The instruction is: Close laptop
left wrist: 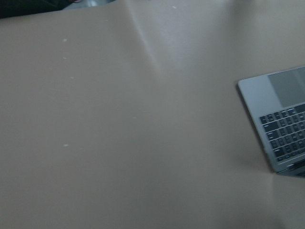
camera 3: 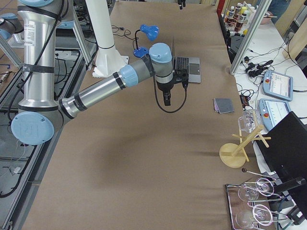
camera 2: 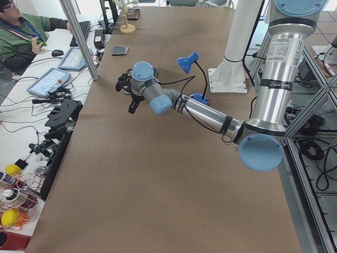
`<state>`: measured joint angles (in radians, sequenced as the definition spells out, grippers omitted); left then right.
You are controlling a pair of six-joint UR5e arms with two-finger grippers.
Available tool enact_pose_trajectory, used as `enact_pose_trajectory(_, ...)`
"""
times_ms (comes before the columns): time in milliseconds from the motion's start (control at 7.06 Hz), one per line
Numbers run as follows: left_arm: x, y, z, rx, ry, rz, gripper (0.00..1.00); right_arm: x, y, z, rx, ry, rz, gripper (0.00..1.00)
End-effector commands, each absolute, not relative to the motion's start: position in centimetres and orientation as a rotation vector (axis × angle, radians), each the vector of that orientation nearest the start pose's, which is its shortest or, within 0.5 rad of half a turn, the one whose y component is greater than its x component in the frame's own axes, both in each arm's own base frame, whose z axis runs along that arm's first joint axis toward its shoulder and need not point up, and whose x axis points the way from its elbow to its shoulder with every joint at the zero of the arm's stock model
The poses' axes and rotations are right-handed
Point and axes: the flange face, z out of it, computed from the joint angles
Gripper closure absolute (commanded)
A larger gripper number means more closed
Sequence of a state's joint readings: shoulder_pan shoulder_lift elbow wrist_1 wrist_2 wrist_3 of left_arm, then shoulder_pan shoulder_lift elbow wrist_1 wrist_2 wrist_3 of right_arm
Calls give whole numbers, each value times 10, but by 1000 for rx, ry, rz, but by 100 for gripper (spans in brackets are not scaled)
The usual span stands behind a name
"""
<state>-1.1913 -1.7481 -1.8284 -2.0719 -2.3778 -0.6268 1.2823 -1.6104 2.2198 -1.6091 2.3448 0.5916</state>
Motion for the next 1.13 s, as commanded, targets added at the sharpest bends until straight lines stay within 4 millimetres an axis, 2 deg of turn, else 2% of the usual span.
enact_pose_trajectory(0,193,-523,329,348,1148,113,10,-133,-418,309,154,-920,144,42)
enact_pose_trajectory(142,201,-519,314,330,1162,104,54,-171,-415,284,140,-939,162,74)
enact_pose_trajectory(283,204,-512,304,325,1163,111,100,-203,-410,263,149,-944,173,100)
enact_pose_trajectory(425,204,-511,302,335,1143,96,100,-233,-403,248,164,-937,169,100)
enact_pose_trajectory(566,209,-503,294,294,1128,73,100,-264,-396,226,114,-901,237,100)
enact_pose_trajectory(708,221,-483,276,226,1110,37,100,-295,-387,186,88,-829,256,100)
enact_pose_trajectory(850,242,-472,254,166,1094,23,100,-315,-375,164,86,-814,245,100)
enact_pose_trajectory(991,269,-464,241,157,1066,-3,100,-330,-366,157,76,-819,265,100)
